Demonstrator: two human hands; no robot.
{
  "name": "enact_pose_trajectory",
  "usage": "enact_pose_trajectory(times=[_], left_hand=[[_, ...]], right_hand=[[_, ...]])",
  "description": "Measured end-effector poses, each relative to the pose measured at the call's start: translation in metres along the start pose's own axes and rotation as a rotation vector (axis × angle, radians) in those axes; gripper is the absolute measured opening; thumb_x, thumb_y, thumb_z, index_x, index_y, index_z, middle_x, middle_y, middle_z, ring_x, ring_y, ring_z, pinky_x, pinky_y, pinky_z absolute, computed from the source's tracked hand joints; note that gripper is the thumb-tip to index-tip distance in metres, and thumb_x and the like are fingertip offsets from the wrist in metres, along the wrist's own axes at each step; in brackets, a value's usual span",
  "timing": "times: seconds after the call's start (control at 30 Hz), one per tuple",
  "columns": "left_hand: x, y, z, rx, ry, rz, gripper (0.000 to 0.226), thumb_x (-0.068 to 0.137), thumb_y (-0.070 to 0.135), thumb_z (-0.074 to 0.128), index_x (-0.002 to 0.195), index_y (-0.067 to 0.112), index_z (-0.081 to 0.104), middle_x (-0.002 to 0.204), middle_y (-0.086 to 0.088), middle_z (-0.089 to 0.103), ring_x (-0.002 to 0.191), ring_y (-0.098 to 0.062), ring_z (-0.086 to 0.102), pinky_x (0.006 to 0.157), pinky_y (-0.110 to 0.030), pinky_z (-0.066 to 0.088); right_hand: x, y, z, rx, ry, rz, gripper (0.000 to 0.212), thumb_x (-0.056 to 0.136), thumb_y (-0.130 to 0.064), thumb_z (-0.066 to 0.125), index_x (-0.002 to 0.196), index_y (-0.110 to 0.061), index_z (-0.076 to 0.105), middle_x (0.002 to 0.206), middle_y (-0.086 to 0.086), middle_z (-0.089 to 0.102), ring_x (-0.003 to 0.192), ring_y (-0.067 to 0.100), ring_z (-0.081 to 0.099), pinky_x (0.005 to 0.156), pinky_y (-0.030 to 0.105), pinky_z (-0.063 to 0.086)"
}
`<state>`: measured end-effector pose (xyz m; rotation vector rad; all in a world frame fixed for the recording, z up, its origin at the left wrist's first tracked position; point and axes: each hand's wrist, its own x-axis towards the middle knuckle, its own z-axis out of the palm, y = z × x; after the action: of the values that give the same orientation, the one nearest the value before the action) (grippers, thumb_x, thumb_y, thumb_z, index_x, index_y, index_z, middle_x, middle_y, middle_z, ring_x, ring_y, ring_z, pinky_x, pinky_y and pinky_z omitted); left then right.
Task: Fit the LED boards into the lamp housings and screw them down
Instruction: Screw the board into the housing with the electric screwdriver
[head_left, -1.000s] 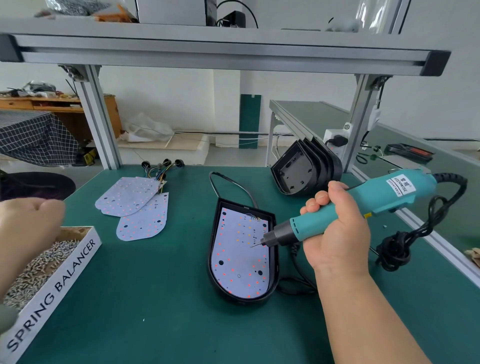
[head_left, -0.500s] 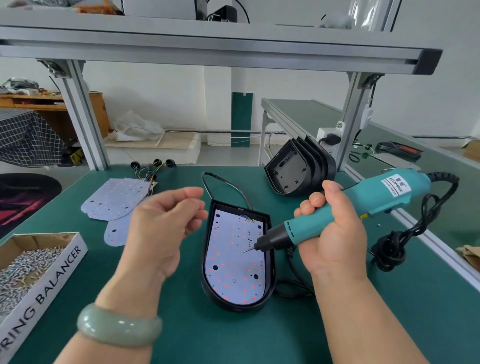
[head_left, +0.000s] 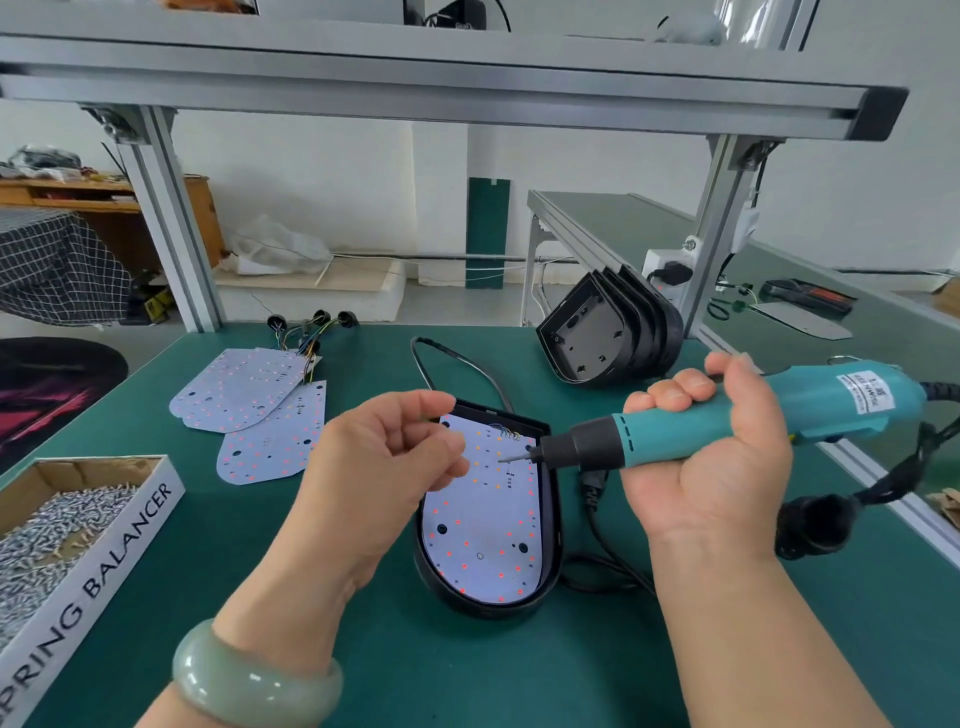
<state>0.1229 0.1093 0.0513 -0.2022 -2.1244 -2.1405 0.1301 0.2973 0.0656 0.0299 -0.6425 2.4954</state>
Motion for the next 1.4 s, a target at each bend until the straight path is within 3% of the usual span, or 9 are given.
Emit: enact_pose_trajectory(times=[0.17,0.83,1.1,1.23,1.3,1.4], left_hand=[[-0.005,0.002,0.006,0.084,-0.053,-0.052,0.026,0.086,0.011,0.066,0.065,0.024,0.073,0.064,-0.001,0.07,0.056,-0.011,0.066,0.051,-0.017,0.05],[-0.013,0.005,0.014,0.062,-0.155,-0.028,0.02,0.084,0.016,0.067,0.067,0.024,0.074,0.063,-0.003,0.071,0.052,-0.01,0.063,0.049,-0.016,0.046],[-0.013,-0.002,0.023,0.05,-0.06,-0.002,0.023,0.081,0.011,0.071,0.062,0.023,0.073,0.061,-0.002,0.071,0.051,-0.008,0.064,0.048,-0.014,0.047],[-0.012,0.003,0.018,0.101,-0.071,0.011,0.007,0.076,0.023,0.075,0.077,0.028,0.072,0.061,0.001,0.071,0.053,-0.006,0.062,0.053,-0.016,0.05],[-0.007,0.003,0.011,0.129,0.018,0.047,0.011,0.076,0.03,0.074,0.085,0.029,0.07,0.065,0.006,0.072,0.056,-0.003,0.063,0.057,-0.016,0.052],[0.006,-0.004,0.0,0.094,0.229,0.006,0.005,0.086,0.023,0.066,0.09,0.025,0.068,0.064,0.012,0.071,0.056,0.004,0.062,0.056,-0.009,0.048]], right_hand=[[-0.001,-0.004,0.001,0.058,0.01,-0.001,0.016,0.092,-0.024,0.052,0.077,-0.02,0.051,0.061,-0.011,0.045,0.05,0.006,0.044,0.056,0.021,0.042],[-0.003,0.002,0.003,0.109,0.002,0.026,0.019,0.092,-0.022,0.051,0.073,-0.019,0.051,0.059,-0.011,0.044,0.048,0.005,0.044,0.054,0.019,0.04],[-0.002,0.003,0.001,0.089,0.052,-0.007,0.019,0.094,-0.024,0.052,0.075,-0.019,0.05,0.059,-0.011,0.044,0.048,0.006,0.043,0.055,0.019,0.041],[-0.001,0.001,0.0,0.092,0.054,-0.009,0.019,0.093,-0.025,0.053,0.075,-0.019,0.049,0.06,-0.011,0.044,0.049,0.006,0.044,0.057,0.019,0.042],[0.001,-0.001,-0.001,0.098,0.065,-0.016,0.019,0.092,-0.026,0.054,0.075,-0.019,0.049,0.06,-0.011,0.044,0.05,0.006,0.044,0.057,0.019,0.042],[0.003,-0.002,-0.003,0.11,0.083,-0.021,0.018,0.092,-0.026,0.054,0.076,-0.019,0.049,0.059,-0.011,0.044,0.049,0.006,0.044,0.057,0.02,0.042]])
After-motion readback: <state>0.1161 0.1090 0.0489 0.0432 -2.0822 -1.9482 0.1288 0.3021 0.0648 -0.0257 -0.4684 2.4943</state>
